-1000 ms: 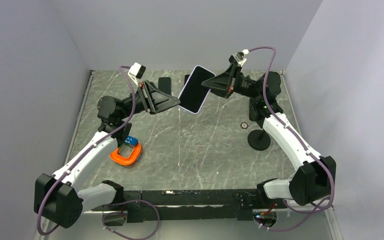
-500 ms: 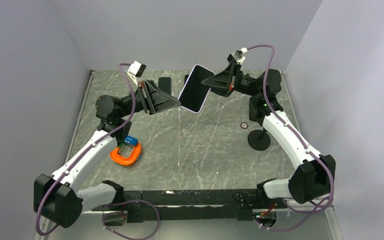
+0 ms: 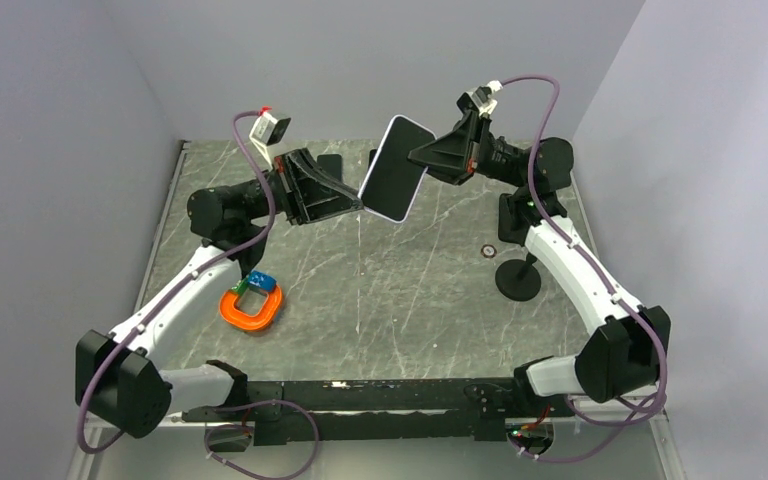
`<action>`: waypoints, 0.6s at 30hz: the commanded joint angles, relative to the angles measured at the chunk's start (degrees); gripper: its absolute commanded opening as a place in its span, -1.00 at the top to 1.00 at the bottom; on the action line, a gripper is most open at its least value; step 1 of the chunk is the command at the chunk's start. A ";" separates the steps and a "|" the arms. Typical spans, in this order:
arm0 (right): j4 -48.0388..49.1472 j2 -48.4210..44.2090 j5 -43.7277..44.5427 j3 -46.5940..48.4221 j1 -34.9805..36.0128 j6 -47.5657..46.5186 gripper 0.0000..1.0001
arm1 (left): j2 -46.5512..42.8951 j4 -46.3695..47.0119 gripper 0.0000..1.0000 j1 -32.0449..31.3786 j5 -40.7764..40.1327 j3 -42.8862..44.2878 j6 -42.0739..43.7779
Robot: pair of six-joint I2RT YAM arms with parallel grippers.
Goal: Take the phone out of the phone case
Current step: Remove the phone case from the phone.
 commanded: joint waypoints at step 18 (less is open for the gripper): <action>29.33 5.02 5.39 5.07 2.45 32.29 1.00 | 1.28 -30.04 1.00 0.47 -5.93 5.07 29.51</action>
